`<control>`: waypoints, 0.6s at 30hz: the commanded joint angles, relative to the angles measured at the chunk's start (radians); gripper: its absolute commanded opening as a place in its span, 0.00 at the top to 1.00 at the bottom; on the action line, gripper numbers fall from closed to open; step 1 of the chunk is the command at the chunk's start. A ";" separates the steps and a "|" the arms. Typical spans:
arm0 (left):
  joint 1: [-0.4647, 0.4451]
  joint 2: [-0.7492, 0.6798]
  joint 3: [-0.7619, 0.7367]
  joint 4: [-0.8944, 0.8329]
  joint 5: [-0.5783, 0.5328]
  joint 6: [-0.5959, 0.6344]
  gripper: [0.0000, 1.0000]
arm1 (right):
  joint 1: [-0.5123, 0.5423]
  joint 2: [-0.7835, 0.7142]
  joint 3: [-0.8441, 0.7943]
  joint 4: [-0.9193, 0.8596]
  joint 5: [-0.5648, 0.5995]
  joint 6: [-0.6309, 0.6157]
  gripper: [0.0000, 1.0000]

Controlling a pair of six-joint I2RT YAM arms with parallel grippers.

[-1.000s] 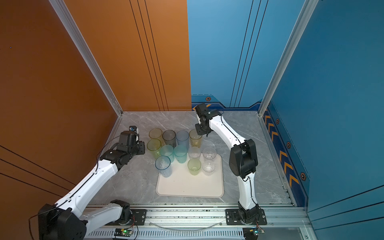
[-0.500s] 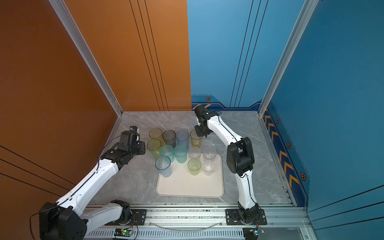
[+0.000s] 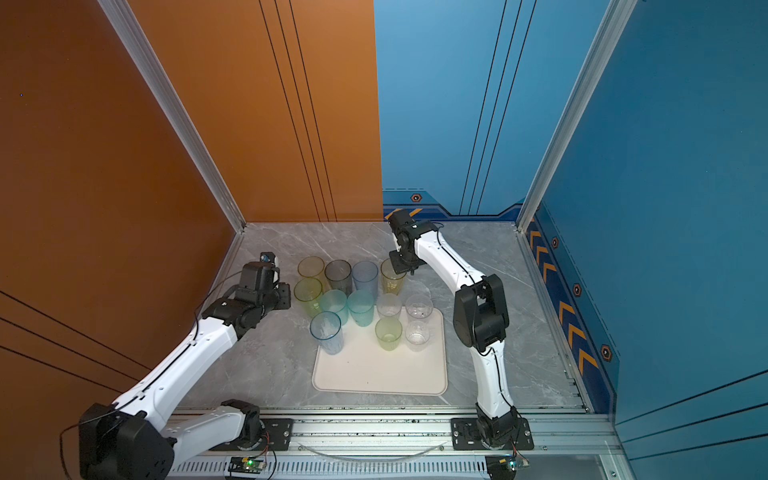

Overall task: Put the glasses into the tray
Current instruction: 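Grip the amber glass rim with the right gripper and lift it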

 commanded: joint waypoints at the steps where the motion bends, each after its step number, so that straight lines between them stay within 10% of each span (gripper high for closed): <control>1: -0.002 -0.003 0.011 -0.014 -0.006 0.009 0.72 | -0.006 -0.030 0.007 -0.030 0.032 -0.003 0.99; 18: -0.007 -0.031 -0.004 -0.017 -0.011 0.009 0.73 | -0.056 -0.359 -0.243 0.131 0.085 0.020 1.00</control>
